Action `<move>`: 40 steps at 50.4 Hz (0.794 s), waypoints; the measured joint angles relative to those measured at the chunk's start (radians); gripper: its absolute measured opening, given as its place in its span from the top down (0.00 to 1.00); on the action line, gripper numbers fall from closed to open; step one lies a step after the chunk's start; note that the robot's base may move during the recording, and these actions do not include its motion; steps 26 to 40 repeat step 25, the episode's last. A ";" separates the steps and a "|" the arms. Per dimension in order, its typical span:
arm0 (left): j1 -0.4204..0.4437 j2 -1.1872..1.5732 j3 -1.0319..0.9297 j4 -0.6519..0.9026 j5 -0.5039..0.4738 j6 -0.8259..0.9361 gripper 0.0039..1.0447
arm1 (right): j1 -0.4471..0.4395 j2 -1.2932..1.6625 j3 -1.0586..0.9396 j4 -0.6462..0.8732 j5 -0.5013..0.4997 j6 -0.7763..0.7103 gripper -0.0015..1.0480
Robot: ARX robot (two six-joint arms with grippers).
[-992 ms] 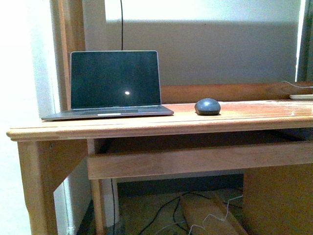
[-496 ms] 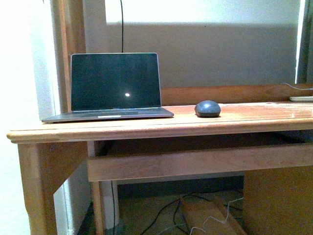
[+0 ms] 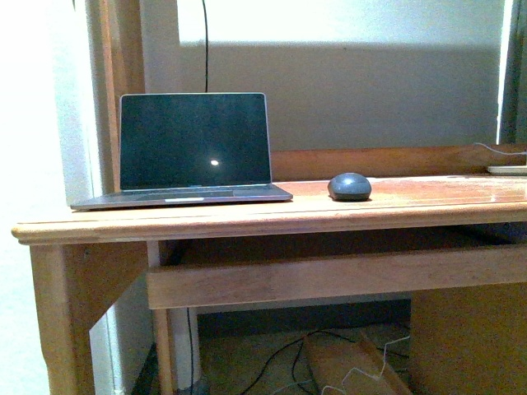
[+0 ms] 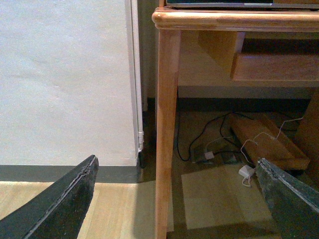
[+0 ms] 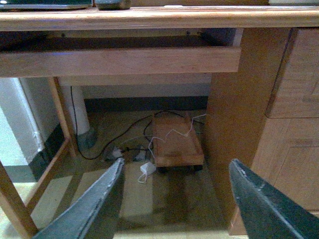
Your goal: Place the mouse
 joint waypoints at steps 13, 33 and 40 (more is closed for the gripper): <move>0.000 0.000 0.000 0.000 0.000 0.000 0.07 | 0.000 0.000 0.000 0.000 0.000 0.000 0.07; 0.000 0.000 0.000 0.000 0.000 0.000 0.07 | 0.000 0.000 0.000 0.000 0.000 0.000 0.07; 0.000 0.000 0.000 0.000 0.000 0.000 0.07 | 0.000 0.000 0.000 0.000 0.000 0.000 0.07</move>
